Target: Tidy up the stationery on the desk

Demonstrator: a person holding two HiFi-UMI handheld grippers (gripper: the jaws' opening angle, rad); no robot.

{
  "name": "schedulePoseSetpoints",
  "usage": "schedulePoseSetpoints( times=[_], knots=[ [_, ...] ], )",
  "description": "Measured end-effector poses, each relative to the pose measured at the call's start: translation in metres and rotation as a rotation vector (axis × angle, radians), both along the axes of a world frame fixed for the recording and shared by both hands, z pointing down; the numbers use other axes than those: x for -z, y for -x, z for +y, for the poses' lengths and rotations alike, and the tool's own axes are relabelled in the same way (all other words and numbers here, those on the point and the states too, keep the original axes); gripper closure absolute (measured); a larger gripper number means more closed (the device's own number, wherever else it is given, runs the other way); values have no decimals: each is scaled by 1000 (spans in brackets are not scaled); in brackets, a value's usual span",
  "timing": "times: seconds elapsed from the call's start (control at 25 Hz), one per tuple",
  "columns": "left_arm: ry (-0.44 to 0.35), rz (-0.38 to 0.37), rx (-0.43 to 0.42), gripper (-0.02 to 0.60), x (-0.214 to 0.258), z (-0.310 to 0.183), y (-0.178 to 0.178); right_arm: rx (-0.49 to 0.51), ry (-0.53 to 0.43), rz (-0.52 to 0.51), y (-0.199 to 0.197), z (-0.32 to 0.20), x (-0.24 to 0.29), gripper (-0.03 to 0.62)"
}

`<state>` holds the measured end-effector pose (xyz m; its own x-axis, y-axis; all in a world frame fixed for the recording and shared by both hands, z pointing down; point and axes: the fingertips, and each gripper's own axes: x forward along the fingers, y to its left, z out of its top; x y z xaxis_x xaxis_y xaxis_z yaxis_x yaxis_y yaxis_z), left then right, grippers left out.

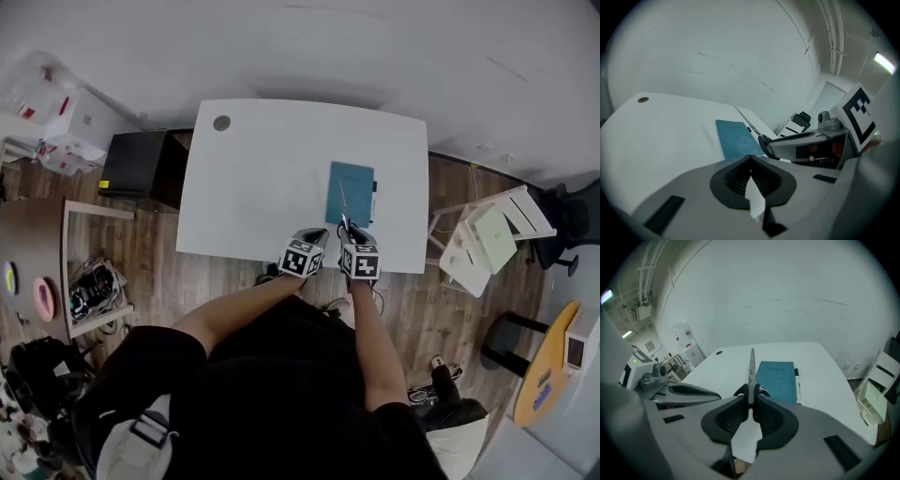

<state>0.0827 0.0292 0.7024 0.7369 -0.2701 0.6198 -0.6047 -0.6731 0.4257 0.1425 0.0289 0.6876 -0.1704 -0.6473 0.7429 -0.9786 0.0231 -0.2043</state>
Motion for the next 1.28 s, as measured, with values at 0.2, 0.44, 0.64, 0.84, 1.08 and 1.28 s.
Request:
schedulePoseSetpoints(
  times=[0.2, 0.44, 0.64, 0.84, 1.08, 1.28],
  knots=[
    [-30, 5, 57, 568, 8, 40, -42, 16, -27, -21, -48, 40, 9, 503],
    [-42, -15, 127, 568, 11, 83, -80, 51, -27, -57, -79, 87, 6, 503],
    [-53, -43, 110, 568, 12, 95, -106, 20, -20, -68, -99, 107, -1, 503],
    [-55, -51, 81, 568, 11, 79, -127, -57, -1, -91, -125, 97, -10, 503],
    [-27, -36, 89, 568, 2, 34, -135, -101, 4, -81, -148, 58, -14, 502],
    [-3, -9, 52, 568, -5, 4, -144, -179, 46, -81, -165, 21, -27, 503]
  ],
)
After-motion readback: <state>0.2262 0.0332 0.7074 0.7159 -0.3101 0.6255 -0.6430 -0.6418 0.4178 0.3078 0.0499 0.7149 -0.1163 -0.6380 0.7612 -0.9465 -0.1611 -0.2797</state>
